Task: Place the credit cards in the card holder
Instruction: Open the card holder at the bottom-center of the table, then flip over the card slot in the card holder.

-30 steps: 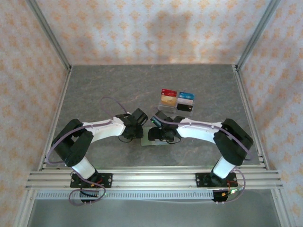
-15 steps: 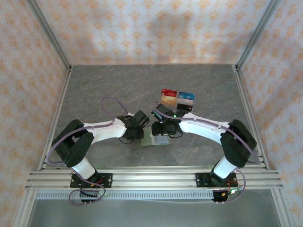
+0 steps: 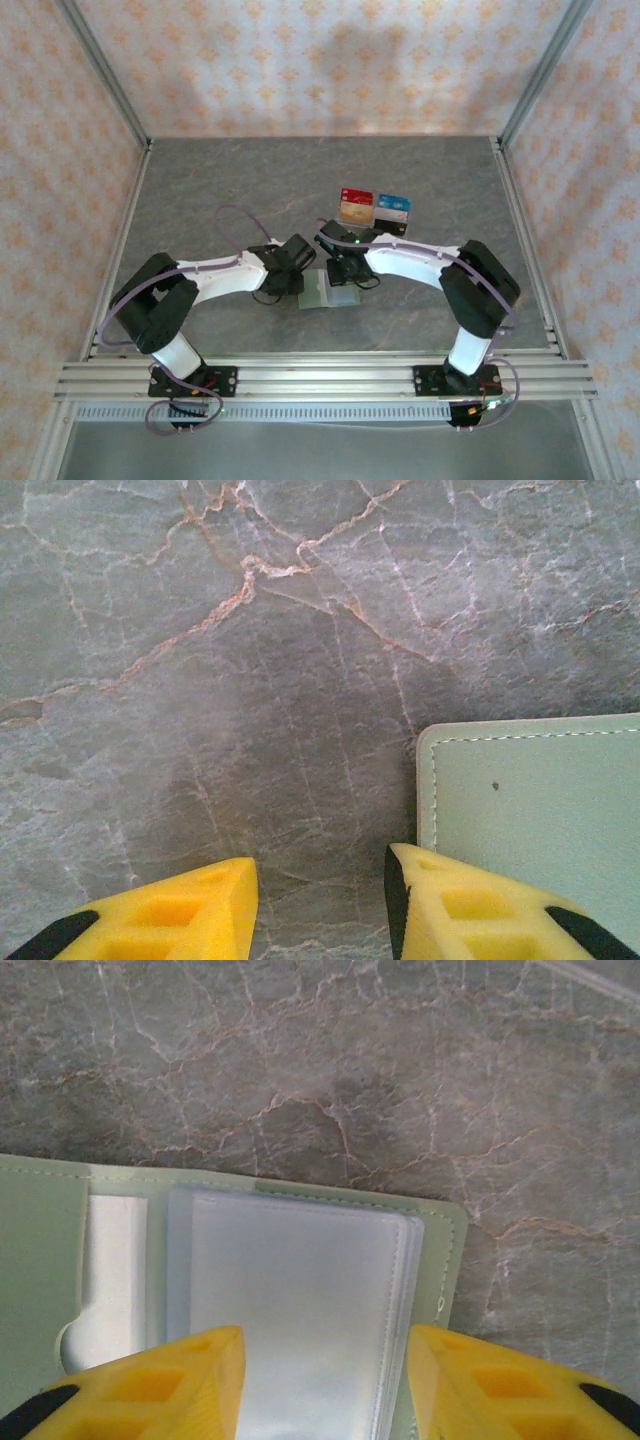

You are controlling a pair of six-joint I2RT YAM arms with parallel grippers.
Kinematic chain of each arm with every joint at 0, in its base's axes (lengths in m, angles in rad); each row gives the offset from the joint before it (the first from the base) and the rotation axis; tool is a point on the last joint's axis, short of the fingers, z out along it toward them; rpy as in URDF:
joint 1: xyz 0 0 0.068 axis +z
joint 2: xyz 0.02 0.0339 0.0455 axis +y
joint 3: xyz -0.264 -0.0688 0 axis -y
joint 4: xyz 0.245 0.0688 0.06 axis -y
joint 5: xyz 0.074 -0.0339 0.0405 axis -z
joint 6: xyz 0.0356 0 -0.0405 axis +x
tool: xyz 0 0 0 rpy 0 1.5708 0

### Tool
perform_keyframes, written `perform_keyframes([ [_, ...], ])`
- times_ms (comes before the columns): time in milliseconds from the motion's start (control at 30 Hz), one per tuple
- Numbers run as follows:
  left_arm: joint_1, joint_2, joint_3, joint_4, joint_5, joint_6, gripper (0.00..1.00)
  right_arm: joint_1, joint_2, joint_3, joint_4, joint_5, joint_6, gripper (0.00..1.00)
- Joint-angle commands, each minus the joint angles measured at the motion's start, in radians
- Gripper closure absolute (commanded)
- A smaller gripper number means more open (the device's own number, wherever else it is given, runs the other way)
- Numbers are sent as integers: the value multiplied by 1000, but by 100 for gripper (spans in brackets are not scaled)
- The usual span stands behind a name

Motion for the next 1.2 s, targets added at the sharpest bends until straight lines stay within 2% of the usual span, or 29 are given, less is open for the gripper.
perform_keyframes([
  [0,-18,29,-24,6,18,1,61,-4,-46,15,-6,50,-16,53],
  [400,-19,31,-23,6,18,0,61,-4,35,43,22,-20,-36,55],
  [867,-19,25,-21,3,19,0,61,-5,110,5,43,6,-24,57],
  [1067,-19,32,-19,3,22,4,61,-4,92,-34,61,-6,-7,66],
  [1167,-20,36,-15,4,21,6,61,-4,69,-37,52,-6,-3,74],
])
